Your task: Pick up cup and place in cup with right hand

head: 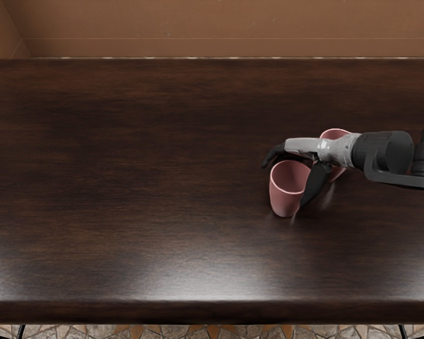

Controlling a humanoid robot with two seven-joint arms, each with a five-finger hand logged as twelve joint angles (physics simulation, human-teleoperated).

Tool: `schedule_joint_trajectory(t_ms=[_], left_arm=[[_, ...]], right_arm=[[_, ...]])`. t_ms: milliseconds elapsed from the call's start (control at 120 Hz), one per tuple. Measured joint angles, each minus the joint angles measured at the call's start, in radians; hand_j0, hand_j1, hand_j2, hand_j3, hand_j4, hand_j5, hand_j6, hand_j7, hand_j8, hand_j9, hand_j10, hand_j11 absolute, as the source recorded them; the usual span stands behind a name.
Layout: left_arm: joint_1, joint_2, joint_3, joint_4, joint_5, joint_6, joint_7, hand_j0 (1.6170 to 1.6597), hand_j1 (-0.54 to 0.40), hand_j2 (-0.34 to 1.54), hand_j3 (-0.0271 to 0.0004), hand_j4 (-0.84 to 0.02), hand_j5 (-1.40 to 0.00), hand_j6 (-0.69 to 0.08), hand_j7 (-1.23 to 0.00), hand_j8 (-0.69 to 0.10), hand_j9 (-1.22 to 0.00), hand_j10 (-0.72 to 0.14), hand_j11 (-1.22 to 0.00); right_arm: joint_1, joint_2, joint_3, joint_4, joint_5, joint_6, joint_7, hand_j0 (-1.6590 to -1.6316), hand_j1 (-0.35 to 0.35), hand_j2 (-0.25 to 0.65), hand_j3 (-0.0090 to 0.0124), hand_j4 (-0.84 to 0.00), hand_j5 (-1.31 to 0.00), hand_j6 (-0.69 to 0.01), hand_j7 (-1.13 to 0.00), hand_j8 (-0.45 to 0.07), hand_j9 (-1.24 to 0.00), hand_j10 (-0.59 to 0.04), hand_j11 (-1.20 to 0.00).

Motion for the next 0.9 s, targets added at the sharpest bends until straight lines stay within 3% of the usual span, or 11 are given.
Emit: schedule_joint_trajectory(t_ms=[50,225,600,783,900], left_arm=[[0.001,0.0,0.0,0.0,0.0,0.0,0.0,1.6581,0.349,0.0,0.0,0.0,0.0,0.0,0.0,0.0,0.0,0.0,0.0],[0.0,0.0,0.0,0.0,0.0,0.0,0.0,1.6581,0.349,0.0,0.0,0.0,0.0,0.0,0.0,0.0,0.0,0.0,0.0],[0.0,0.0,0.0,0.0,0.0,0.0,0.0,1.6581,0.349,0.0,0.0,0.0,0.0,0.0,0.0,0.0,0.0,0.0,0.0],[0.0,0.0,0.0,0.0,0.0,0.0,0.0,1.6581,0.349,0.0,0.0,0.0,0.0,0.0,0.0,0.0,0.0,0.0,0.0],[0.0,0.0,0.0,0.0,0.0,0.0,0.0,1.6581,0.349,0.0,0.0,0.0,0.0,0.0,0.0,0.0,0.0,0.0,0.0]], right_arm=[[0.001,0.0,0.003,0.0,0.003,0.004,0.0,-1.6578,0.049,-0.063,0.0001,-0.341,-0.44,-0.383,-0.44,-0.34,-0.44,-0.341,-0.44],[0.004,-0.002,0.008,0.001,0.008,0.014,-0.001,-1.6569,0.065,-0.061,0.0,-0.38,-0.5,-0.362,-0.5,-0.3,-0.5,-0.381,-0.5],[0.018,-0.009,0.034,-0.001,0.053,0.047,-0.01,-1.6558,0.076,-0.051,0.0001,-0.422,-0.58,-0.32,-0.57,-0.251,-0.57,-0.343,-0.58],[0.069,-0.044,0.041,-0.002,0.138,0.07,-0.012,-1.6552,0.072,-0.061,-0.0005,-0.425,-0.59,-0.316,-0.57,-0.246,-0.58,-0.339,-0.58],[0.113,-0.081,0.046,-0.003,0.193,0.09,-0.012,-1.6552,0.065,-0.064,0.0003,-0.427,-0.6,-0.32,-0.58,-0.254,-0.59,-0.344,-0.59]])
